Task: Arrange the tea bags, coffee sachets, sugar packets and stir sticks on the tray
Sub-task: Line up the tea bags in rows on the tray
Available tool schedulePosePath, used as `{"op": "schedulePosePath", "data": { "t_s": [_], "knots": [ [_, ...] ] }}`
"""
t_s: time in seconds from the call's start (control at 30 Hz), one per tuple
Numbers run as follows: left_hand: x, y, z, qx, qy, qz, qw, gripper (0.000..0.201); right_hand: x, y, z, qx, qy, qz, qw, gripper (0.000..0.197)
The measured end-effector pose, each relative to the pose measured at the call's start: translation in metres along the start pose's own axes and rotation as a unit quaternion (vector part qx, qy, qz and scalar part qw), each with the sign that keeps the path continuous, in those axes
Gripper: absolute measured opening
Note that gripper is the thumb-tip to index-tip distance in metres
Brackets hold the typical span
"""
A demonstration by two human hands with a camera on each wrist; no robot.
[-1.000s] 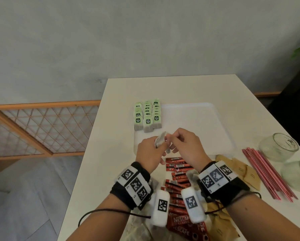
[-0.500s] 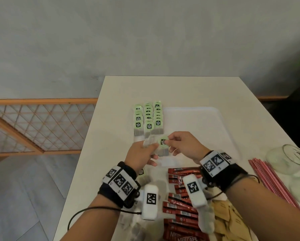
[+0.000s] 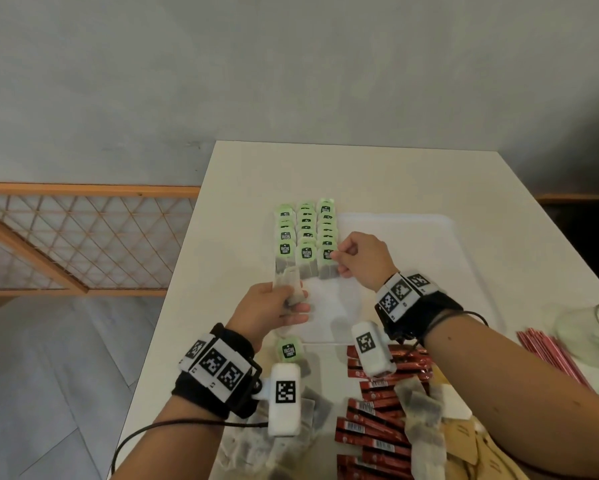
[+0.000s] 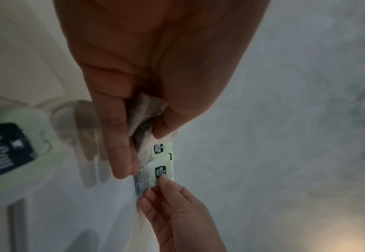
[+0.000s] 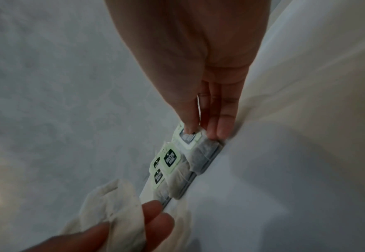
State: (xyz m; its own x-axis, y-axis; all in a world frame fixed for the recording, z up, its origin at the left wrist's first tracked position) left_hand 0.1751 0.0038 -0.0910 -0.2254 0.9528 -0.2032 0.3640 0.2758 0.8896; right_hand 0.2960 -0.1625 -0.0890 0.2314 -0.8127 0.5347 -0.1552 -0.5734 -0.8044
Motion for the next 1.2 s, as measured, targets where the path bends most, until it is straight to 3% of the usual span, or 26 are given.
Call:
{"op": "schedulePosePath", "data": {
  "t_s": [0.17, 0.23, 0.37, 0.47, 0.57, 0.7, 0.8, 0.93, 1.03, 1.2],
  "knots": [
    [-0.007, 0.001, -0.008, -0.016, -0.028, 0.044, 0.998, 0.020, 0.013, 0.000, -0.015, 0.000, 0.021, -0.037, 0.999, 0.041],
    [-0.012, 0.003, -0.012, -0.026, -0.038, 0.066, 0.997, 0.017, 0.016, -0.006, -0.034, 0.014, 0.009, 0.004, 1.000, 0.035],
    [-0.027, 0.010, -0.025, -0.047, -0.059, 0.083, 0.994, 0.011, 0.015, -0.010, -0.075, 0.057, -0.079, 0.053, 0.994, 0.020],
    [-0.035, 0.011, -0.034, -0.072, -0.063, 0.110, 0.989, 0.010, 0.018, -0.003, -0.088, 0.081, -0.074, 0.042, 0.993, 0.007],
    [-0.034, 0.010, -0.038, -0.111, -0.009, 0.144, 0.983, 0.013, 0.023, 0.002, -0.097, 0.076, -0.046, 0.059, 0.994, 0.010],
    [-0.032, 0.012, -0.044, -0.230, 0.074, 0.288, 0.927, 0.013, 0.030, 0.006, -0.106, 0.057, 0.028, 0.062, 0.996, 0.017],
    [-0.045, 0.008, -0.050, -0.282, 0.049, 0.345, 0.894, 0.019, 0.027, 0.004, -0.114, 0.038, 0.017, 0.084, 0.996, 0.019],
    [-0.059, 0.008, -0.055, -0.302, 0.030, 0.370, 0.878, 0.025, 0.021, -0.001, -0.123, 0.033, 0.000, 0.116, 0.993, 0.017],
    [-0.057, 0.014, -0.057, -0.294, 0.036, 0.371, 0.880, 0.019, 0.023, -0.005, -0.124, 0.021, -0.031, 0.149, 0.988, 0.016],
    [-0.044, 0.017, -0.053, -0.213, 0.048, 0.309, 0.925, 0.025, 0.031, -0.006, -0.115, 0.038, -0.016, 0.073, 0.996, 0.012]
  ]
}}
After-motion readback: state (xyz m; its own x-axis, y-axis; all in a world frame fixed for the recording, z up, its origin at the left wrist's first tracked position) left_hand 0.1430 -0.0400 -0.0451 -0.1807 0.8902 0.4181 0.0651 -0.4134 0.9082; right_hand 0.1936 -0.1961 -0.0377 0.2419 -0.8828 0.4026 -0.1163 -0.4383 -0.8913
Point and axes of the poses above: each hand's wrist, its own z-axis towards the middle knuckle, its own x-axis out of the back of the hand, y = z × x, the point moved 3 cm from there along z, towards the middle knuckle, and after that the axes turned 8 degrees about -x, right-handed, at the moved point
